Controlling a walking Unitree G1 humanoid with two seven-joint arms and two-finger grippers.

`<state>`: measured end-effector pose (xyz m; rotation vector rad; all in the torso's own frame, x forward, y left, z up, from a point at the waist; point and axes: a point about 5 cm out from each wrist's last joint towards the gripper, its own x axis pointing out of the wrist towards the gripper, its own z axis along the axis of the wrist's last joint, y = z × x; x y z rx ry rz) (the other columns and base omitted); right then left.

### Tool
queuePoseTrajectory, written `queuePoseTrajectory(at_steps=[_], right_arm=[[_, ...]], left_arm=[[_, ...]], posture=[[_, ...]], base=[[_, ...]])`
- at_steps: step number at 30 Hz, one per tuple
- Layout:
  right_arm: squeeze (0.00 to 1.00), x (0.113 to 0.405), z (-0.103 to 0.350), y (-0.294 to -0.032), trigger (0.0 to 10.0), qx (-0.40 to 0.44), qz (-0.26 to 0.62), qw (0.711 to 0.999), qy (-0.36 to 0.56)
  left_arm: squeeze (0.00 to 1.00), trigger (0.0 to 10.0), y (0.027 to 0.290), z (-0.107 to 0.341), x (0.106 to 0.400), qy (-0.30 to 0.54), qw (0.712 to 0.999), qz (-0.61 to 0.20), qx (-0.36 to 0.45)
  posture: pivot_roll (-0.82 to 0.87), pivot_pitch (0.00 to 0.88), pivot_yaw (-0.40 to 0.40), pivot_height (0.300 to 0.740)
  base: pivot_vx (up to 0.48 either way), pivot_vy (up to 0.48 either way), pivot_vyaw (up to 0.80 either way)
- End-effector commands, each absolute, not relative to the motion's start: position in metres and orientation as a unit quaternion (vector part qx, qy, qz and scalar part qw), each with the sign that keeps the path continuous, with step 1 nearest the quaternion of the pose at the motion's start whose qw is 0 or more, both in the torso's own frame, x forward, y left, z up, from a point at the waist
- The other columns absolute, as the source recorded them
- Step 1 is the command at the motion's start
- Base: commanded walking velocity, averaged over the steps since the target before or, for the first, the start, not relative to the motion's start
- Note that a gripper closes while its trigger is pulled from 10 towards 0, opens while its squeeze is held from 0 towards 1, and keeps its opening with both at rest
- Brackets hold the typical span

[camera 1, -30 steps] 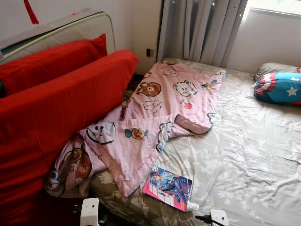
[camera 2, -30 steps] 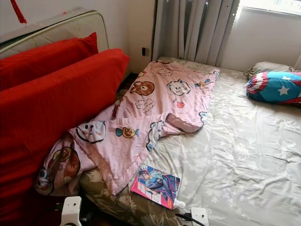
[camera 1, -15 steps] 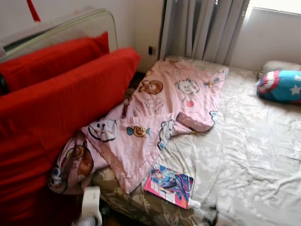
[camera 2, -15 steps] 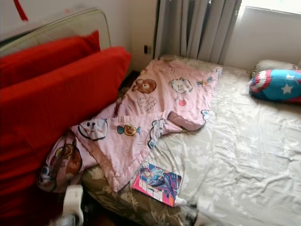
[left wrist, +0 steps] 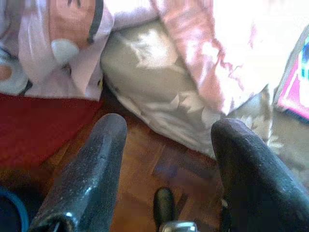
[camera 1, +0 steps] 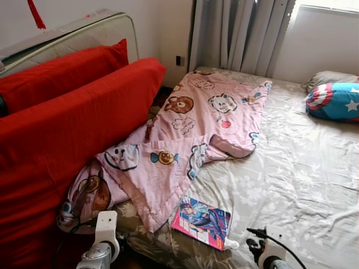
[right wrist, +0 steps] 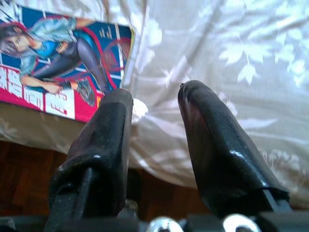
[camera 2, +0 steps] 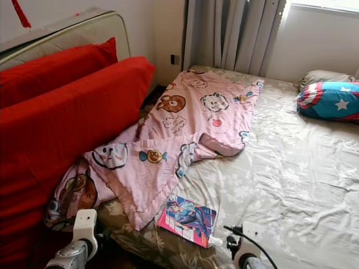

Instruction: Clean up the room

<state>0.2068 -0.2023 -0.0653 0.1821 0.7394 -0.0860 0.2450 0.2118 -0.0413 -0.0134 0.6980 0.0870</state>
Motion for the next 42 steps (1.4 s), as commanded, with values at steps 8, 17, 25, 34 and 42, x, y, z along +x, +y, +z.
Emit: queuePoseTrajectory(at_steps=[8,17,25,34,42], right_arm=[[0.00,0.216,-0.054,-0.208,10.0,0.083,-0.038,0.951,0.294],[0.00,0.220,-0.047,-0.207,10.0,0.085,-0.024,0.963,0.256],[0.00,0.221,-0.044,-0.207,10.0,0.092,-0.020,0.968,0.235],[0.00,0.222,-0.043,-0.207,10.0,0.089,-0.017,0.970,0.226],[0.00,0.224,-0.040,-0.207,10.0,0.091,-0.019,0.973,0.209]], left_arm=[[0.00,10.0,0.209,-0.032,0.252,0.277,0.958,0.060,-0.033],[0.00,10.0,0.207,-0.025,0.257,0.240,0.970,0.036,-0.021],[0.00,10.0,0.207,-0.023,0.258,0.223,0.974,0.032,-0.023],[0.00,10.0,0.207,-0.022,0.258,0.215,0.976,0.035,-0.027],[0.00,10.0,0.207,-0.019,0.259,0.203,0.978,0.033,-0.031]], posture=[[0.03,0.000,-0.085,0.740],[0.03,0.000,-0.089,0.740],[0.03,0.000,-0.085,0.740],[0.03,0.000,-0.083,0.740],[0.03,0.000,-0.079,0.740]], base=[[0.000,0.000,0.00],[0.000,0.000,0.00],[0.000,0.000,0.00],[0.000,0.000,0.00],[0.000,0.000,0.00]])
